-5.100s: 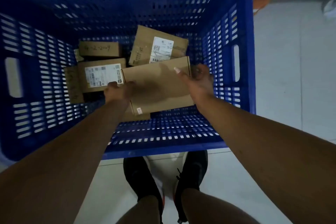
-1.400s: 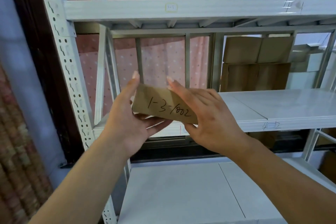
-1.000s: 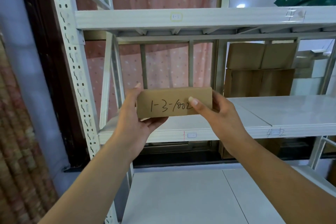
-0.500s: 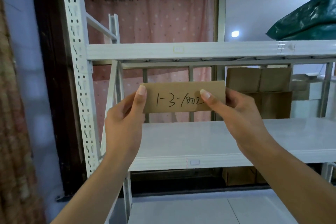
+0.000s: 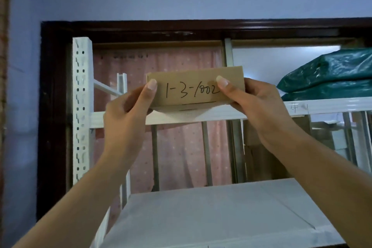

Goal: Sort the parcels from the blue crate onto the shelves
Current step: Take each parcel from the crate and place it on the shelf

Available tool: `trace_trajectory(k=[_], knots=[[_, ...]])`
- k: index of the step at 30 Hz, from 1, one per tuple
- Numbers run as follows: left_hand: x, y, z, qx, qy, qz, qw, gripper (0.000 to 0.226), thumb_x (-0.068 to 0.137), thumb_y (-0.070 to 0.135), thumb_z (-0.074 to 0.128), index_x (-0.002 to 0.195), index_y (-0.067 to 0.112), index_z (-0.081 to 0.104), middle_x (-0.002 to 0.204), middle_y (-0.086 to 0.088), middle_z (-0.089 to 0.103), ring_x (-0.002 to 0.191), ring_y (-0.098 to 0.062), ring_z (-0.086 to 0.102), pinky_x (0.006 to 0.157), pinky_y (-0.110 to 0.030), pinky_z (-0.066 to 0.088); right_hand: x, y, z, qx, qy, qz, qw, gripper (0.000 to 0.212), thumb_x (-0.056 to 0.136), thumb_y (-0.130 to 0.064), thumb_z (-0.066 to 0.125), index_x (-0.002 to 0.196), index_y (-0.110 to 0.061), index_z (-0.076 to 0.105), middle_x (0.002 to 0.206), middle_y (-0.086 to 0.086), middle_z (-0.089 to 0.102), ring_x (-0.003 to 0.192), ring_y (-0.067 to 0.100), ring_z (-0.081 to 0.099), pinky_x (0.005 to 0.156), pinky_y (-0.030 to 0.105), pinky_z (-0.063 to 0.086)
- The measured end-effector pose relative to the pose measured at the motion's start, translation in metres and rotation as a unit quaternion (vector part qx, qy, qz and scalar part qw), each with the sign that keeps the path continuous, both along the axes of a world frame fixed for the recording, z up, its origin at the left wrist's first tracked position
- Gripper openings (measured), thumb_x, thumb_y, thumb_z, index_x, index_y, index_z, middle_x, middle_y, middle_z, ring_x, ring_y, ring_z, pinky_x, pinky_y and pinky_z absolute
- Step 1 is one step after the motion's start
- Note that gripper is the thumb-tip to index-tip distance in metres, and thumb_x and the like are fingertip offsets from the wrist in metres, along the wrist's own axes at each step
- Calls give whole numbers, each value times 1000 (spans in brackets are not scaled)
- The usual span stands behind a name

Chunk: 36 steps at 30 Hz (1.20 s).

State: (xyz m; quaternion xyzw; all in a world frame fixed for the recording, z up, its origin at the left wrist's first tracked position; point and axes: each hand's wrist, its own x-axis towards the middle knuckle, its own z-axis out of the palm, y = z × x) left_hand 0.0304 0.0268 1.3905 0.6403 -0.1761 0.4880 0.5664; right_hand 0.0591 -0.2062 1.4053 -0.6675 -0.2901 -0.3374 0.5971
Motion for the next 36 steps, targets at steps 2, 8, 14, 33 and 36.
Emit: trace_trajectory(k=[2, 8, 14, 33, 36], knots=[[5, 1, 14, 4, -14, 2, 1000, 36, 99, 56, 62, 111, 27, 81, 101, 11, 82, 107, -13, 75, 98, -34, 60, 4, -2, 15, 3, -12, 1, 1000, 36, 69, -67, 70, 95, -42, 73, 98, -23, 82, 115, 9, 71, 115, 42, 53], [31, -7, 40, 7, -12, -2, 1000, 33, 101, 49, 63, 113, 23, 80, 96, 13, 81, 105, -13, 74, 101, -39, 61, 33, -11, 41, 4, -20, 15, 1000, 24, 85, -56, 76, 101, -38, 74, 106, -14, 83, 115, 10, 72, 107, 35, 57], [78, 2, 46, 46, 15, 32, 998, 37, 101, 51, 61, 116, 22, 80, 101, 8, 82, 101, -10, 76, 98, -40, 62, 90, -10, 42, -2, 12, 18, 1000, 22, 91, -53, 76, 107, -38, 71, 114, -12, 79, 118, 13, 70, 114, 45, 54], [147, 21, 44, 69, 77, 184, 977, 40, 104, 41, 62, 138, 21, 70, 127, 1, 76, 115, -17, 68, 91, -26, 47, 166, 29, 49, -101, 51, -118, 987, 51, 91, -47, 81, 130, -16, 73, 105, -7, 72, 95, 13, 63, 79, 22, 47], [150, 17, 45, 71, 79, 197, 975, 42, 104, 40, 63, 139, 18, 68, 129, -1, 75, 116, -20, 68, 90, -28, 49, 168, 32, 51, -107, 52, -151, 981, 47, 90, -45, 83, 126, -15, 76, 108, -2, 73, 97, 17, 64, 80, 25, 49]])
